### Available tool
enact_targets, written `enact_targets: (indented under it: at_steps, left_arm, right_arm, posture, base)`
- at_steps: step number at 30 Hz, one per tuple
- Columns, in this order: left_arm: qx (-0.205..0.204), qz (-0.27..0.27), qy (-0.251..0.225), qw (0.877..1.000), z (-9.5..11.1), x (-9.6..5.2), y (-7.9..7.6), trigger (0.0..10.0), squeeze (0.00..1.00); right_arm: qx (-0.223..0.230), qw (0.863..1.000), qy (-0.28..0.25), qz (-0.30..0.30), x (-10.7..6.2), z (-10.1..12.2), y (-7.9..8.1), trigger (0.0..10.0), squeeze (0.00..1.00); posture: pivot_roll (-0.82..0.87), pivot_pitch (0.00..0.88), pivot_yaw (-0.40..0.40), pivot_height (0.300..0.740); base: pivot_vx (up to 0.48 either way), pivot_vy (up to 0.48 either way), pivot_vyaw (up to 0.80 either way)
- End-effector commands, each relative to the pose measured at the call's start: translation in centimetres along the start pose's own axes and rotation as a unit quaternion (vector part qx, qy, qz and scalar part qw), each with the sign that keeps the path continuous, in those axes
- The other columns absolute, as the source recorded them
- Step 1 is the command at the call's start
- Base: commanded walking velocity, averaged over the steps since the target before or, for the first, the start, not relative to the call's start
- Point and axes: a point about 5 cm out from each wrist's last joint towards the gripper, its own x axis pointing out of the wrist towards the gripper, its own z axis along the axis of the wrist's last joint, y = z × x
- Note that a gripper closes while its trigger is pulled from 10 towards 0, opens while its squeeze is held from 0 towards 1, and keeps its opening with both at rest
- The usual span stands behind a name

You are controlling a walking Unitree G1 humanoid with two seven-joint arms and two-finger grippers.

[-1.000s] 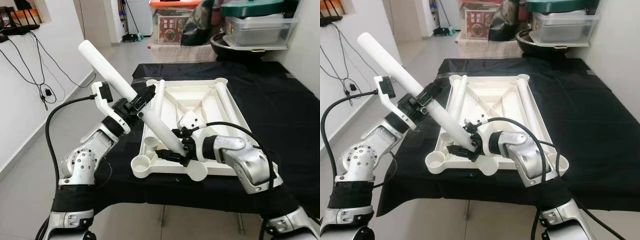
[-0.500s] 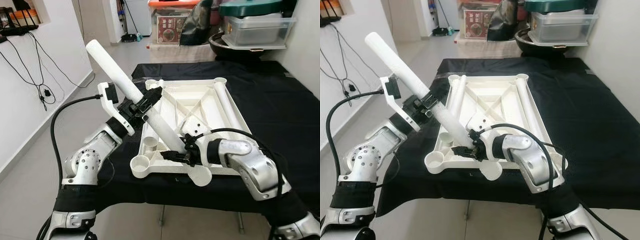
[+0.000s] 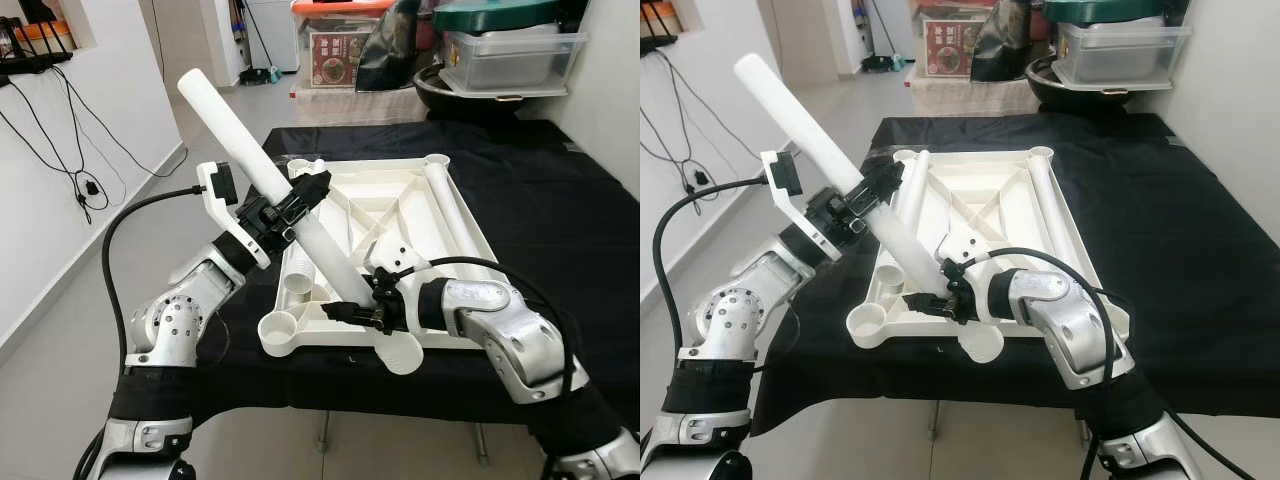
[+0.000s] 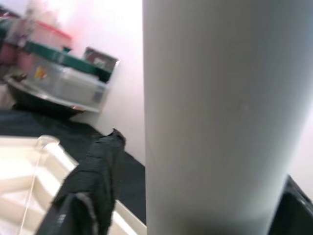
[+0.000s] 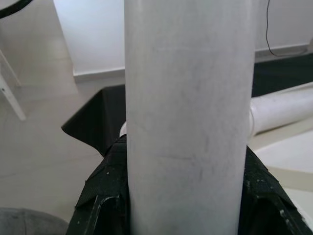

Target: Building children table

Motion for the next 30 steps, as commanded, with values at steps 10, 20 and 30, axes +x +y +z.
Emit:
enact_targets:
  at_steps: [10, 20, 30]
  left_arm:
    - [0.022, -0.096, 0.015, 0.995, 1.7, -2.3, -2.2, 10.0, 1.0]
    - [0.041, -0.117, 0.027, 0.992, 2.2, -4.2, -3.0, 10.0, 0.0]
    - [0.051, -0.053, 0.024, 0.997, 2.2, -6.0, -1.9, 10.0, 0.0]
  right_arm:
    - [0.006, 0.999, -0.026, -0.019, -1.5, 0.4, -0.8, 0.0, 0.0]
    - [0.017, 0.992, -0.044, -0.115, -5.5, 1.0, -4.3, 0.0, 0.0]
    - [0.032, 0.98, -0.116, -0.16, -9.9, 4.0, -6.2, 0.0, 0.0]
  posture:
    - [-0.1, 0.0, 0.058, 0.74]
    - [-0.1, 0.0, 0.054, 0.74]
    - [-0.09, 0.0, 0.05, 0.74]
  base:
    - [0.0, 0.0, 0.0]
    - [0.0, 0.0, 0.0]
    - [0.0, 0.0, 0.0]
